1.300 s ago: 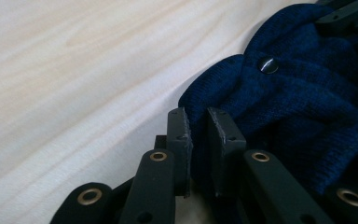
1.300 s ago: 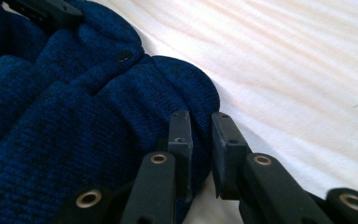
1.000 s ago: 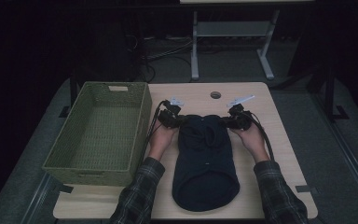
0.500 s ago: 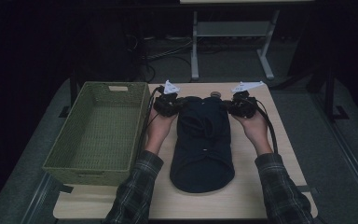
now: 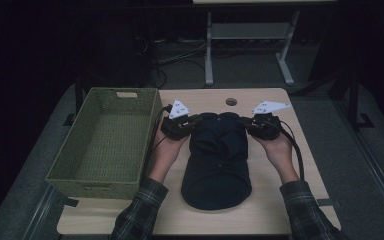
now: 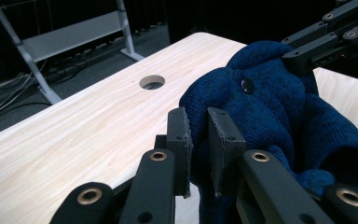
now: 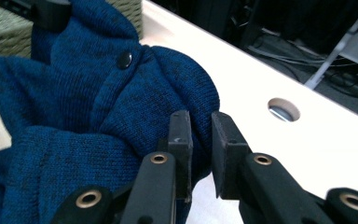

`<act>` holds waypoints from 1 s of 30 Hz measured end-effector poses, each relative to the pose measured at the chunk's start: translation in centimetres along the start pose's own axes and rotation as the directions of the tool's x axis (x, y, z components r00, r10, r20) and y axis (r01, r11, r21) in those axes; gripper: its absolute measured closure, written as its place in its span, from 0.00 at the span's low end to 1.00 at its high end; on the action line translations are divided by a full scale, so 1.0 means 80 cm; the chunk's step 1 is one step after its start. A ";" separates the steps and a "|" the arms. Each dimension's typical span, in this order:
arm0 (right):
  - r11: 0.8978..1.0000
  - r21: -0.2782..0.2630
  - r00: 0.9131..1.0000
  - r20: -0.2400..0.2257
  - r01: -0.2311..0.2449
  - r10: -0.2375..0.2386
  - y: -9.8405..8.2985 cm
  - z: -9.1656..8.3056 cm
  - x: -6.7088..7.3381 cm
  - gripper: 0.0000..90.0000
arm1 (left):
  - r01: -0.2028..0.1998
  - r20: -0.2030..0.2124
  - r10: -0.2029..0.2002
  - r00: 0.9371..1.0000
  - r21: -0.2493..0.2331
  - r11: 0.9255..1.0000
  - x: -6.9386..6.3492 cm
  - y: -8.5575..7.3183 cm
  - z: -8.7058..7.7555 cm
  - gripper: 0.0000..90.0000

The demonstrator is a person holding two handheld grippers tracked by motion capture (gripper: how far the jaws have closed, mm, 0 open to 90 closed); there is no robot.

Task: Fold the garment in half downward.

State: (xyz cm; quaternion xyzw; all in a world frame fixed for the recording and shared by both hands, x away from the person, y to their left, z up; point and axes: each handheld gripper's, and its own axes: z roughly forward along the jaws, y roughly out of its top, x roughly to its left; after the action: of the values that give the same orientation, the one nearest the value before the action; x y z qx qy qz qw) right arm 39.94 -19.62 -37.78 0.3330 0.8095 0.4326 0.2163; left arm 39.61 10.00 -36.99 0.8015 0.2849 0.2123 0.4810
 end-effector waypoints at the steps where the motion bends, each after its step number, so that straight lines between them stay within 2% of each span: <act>1: 1.000 -0.008 1.000 0.003 0.006 -0.006 -0.003 -0.004 0.004 0.88 | 0.001 0.002 -0.001 1.000 -0.005 1.000 -0.002 0.000 -0.001 0.88; 4: 1.000 -0.009 1.000 0.012 0.022 -0.022 -0.005 -0.013 0.014 0.87 | -0.023 0.000 0.023 1.000 -0.009 1.000 -0.011 0.000 -0.009 0.88; 6: 0.999 -0.011 0.999 0.019 0.037 -0.036 -0.007 -0.020 0.022 0.87 | -0.023 0.004 0.023 1.000 -0.018 1.000 -0.017 0.000 -0.012 0.88; 8: 0.999 -0.013 0.998 0.030 0.051 -0.051 -0.009 -0.024 0.028 0.86 | -0.010 0.029 0.010 1.000 -0.018 1.000 -0.022 -0.003 -0.017 0.88; 15: 0.999 -0.034 0.999 -0.037 0.009 -0.010 -0.023 -0.041 0.036 0.85 | 0.029 0.088 -0.027 0.996 -0.019 0.999 -0.033 -0.012 -0.036 0.88; 21: 0.999 -0.034 0.996 -0.094 -0.016 0.012 -0.034 -0.058 0.051 0.85 | -0.006 0.099 0.005 0.995 0.005 1.000 -0.051 -0.021 -0.053 0.88; 23: 1.000 -0.019 0.993 -0.118 -0.024 0.022 -0.038 -0.062 0.056 0.84 | -0.015 0.103 0.013 0.995 0.017 1.000 -0.057 -0.026 -0.057 0.88; 30: 0.999 0.031 0.987 -0.153 -0.040 0.044 -0.058 -0.075 0.076 0.84 | -0.053 0.121 0.044 0.992 0.077 0.996 -0.081 -0.044 -0.068 0.88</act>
State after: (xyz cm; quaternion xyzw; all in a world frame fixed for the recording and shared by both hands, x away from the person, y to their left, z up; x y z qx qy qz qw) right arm 30.28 -20.41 -38.90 0.3185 0.8225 0.4501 0.1394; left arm 30.53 10.63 -38.12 0.8381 0.2445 0.1642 0.4591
